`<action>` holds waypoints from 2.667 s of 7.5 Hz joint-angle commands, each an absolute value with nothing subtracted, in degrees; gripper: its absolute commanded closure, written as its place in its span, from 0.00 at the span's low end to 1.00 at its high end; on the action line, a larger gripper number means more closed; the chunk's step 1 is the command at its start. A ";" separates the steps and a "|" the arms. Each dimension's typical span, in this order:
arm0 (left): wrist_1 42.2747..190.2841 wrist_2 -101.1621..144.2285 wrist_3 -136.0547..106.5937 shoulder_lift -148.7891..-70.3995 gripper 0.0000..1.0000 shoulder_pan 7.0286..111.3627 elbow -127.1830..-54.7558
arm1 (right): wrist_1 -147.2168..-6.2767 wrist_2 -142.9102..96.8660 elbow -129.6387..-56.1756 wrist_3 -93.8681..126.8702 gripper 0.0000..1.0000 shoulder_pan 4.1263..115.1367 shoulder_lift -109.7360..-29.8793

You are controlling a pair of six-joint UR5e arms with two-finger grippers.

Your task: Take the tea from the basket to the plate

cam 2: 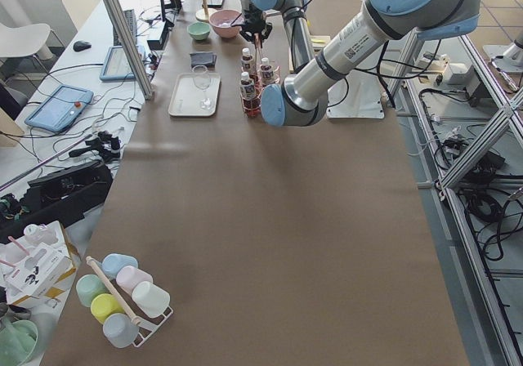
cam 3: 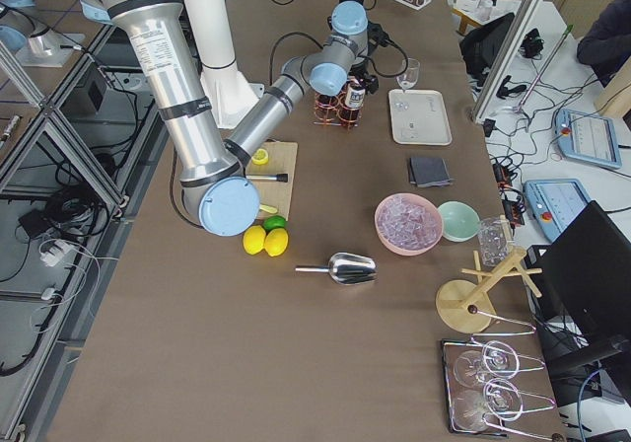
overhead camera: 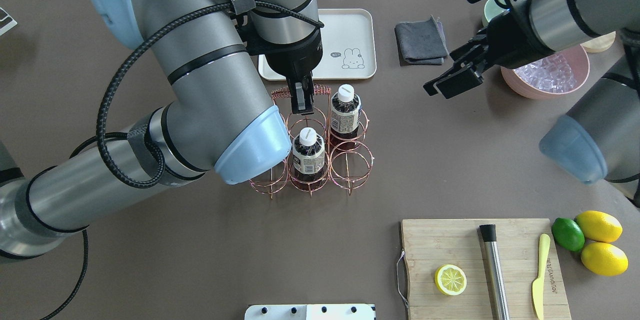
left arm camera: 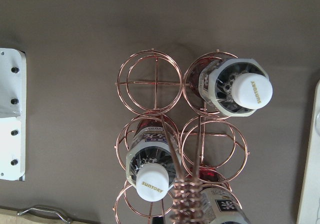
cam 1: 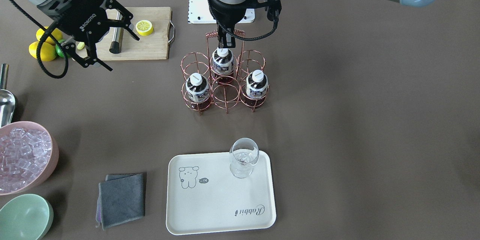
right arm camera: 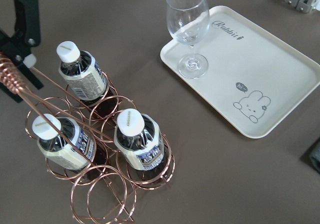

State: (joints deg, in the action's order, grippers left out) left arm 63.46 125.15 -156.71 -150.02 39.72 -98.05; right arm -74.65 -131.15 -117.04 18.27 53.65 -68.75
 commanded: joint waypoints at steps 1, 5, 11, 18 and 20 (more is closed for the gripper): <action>63.46 125.16 -156.71 -149.94 1.00 39.73 -97.91 | -74.53 -124.13 -117.07 18.81 0.01 45.21 -64.17; 63.46 125.07 -156.71 -149.85 1.00 39.73 -97.73 | -74.36 -119.79 -114.79 17.41 0.06 41.22 -61.79; 63.46 124.98 -156.71 -149.68 1.00 39.73 -97.91 | -74.00 -114.44 -106.97 15.38 0.08 41.13 -57.05; 63.46 124.98 -156.71 -149.59 1.00 39.73 -98.17 | -73.13 -113.73 -105.65 16.17 0.19 39.47 -56.51; 63.46 124.89 -156.71 -149.59 1.00 39.73 -98.17 | -73.13 -113.64 -105.64 16.17 0.23 39.02 -56.60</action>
